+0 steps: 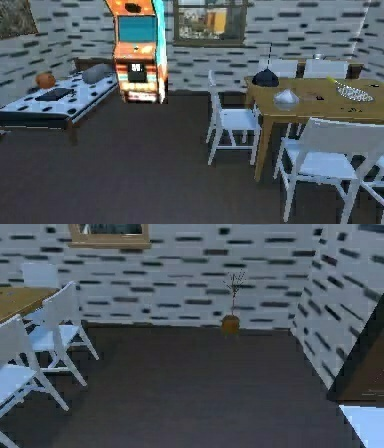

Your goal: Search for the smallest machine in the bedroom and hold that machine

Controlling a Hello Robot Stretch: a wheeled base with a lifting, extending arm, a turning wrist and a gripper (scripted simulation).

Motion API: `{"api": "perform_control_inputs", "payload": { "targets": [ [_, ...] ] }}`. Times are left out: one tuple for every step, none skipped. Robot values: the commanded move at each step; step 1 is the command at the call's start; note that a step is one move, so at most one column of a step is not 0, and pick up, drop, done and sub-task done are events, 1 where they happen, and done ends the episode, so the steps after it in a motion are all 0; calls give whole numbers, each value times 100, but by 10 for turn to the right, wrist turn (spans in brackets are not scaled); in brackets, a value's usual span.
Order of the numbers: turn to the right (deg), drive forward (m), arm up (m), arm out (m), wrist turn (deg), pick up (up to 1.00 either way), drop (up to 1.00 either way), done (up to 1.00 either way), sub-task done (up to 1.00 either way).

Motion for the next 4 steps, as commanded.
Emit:
{"api": "perform_control_inputs", "payload": {
  "targets": [
    [-30, 0, 0, 0, 0, 0, 0, 0, 0],
    [0, 70, 0, 0, 0, 0, 0, 0, 0],
    [-300, 0, 0, 0, 0, 0, 0, 0, 0],
    [0, 95, 0, 0, 0, 0, 0, 0, 0]
  ]
}}
